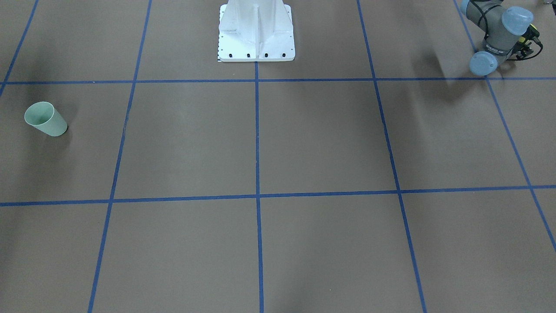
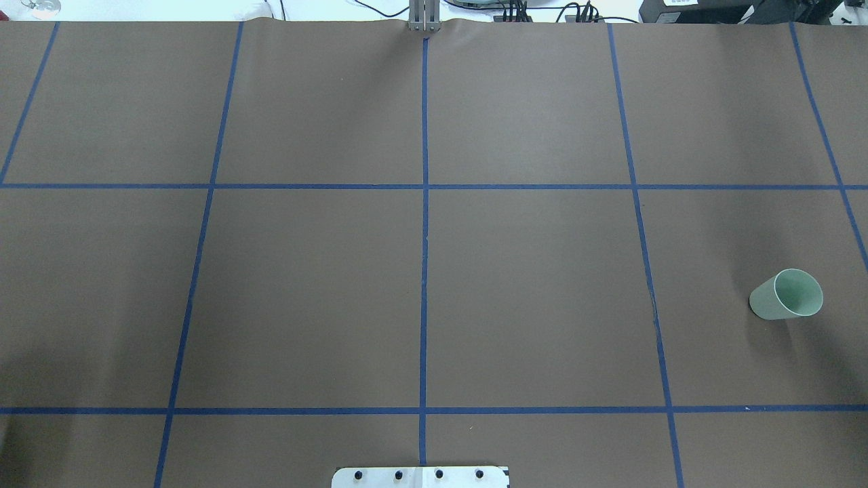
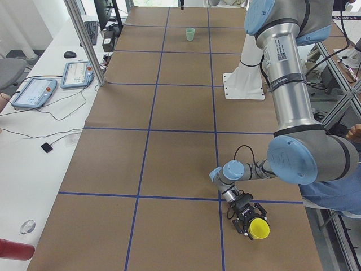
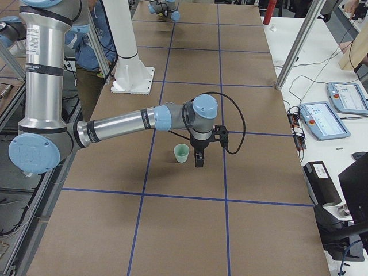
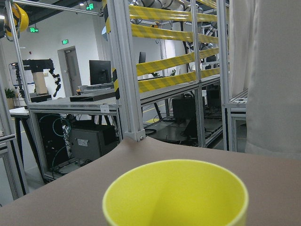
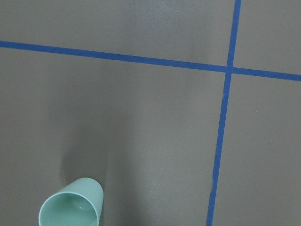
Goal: Transfer and stack yellow cup on green cup
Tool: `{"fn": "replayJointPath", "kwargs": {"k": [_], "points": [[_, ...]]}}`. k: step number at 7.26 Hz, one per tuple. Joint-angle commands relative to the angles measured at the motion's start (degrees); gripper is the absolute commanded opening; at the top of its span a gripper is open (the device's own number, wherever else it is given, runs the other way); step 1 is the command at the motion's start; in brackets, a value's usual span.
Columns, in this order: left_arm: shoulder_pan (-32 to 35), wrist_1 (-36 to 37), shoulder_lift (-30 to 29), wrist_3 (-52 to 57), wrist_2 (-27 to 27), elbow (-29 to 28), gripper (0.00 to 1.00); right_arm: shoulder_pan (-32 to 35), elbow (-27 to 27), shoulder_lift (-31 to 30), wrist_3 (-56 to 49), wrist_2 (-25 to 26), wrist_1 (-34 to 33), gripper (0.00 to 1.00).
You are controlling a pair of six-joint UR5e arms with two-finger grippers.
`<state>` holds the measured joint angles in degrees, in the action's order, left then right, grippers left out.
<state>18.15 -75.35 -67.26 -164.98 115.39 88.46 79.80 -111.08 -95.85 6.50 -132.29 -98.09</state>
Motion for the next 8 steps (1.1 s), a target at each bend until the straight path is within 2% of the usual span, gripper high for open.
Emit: {"fn": "replayJointPath", "kwargs": {"k": [1, 2, 3, 4, 6, 7, 8], "points": [[-2.4, -3.6, 0.1, -2.7, 0.4, -0.4, 0.99, -1.4, 0.0, 0.0, 0.3, 0.1, -0.1, 1.0], [-3.2, -3.6, 0.2, -2.7, 0.4, -0.6, 0.78, -1.5, -0.1, 0.0, 0.4, 0.0, -0.1, 1.0], [-3.5, -3.6, 0.2, -2.7, 0.4, -0.7, 0.53, -1.5, -0.3, 0.0, 0.4, -0.2, -0.2, 1.0], [-3.6, -3.6, 1.5, -2.3, 0.4, -0.7, 0.43, -1.5, -0.5, 0.0, 0.4, 0.1, -0.1, 1.0], [-3.6, -3.8, 5.7, 1.7, -0.3, 1.0, 0.43, -1.5, -0.7, 0.0, 0.4, 0.0, 0.0, 1.0], [-3.6, -3.8, 11.7, 5.4, -2.6, 7.7, 0.43, -1.5, -0.7, 0.0, 0.4, -0.2, 0.2, 1.0], [-2.9, -3.8, 13.4, 9.6, -10.3, 11.1, 0.43, -1.5, -0.7, 0.2, 0.4, -0.2, 0.2, 1.0]]}}
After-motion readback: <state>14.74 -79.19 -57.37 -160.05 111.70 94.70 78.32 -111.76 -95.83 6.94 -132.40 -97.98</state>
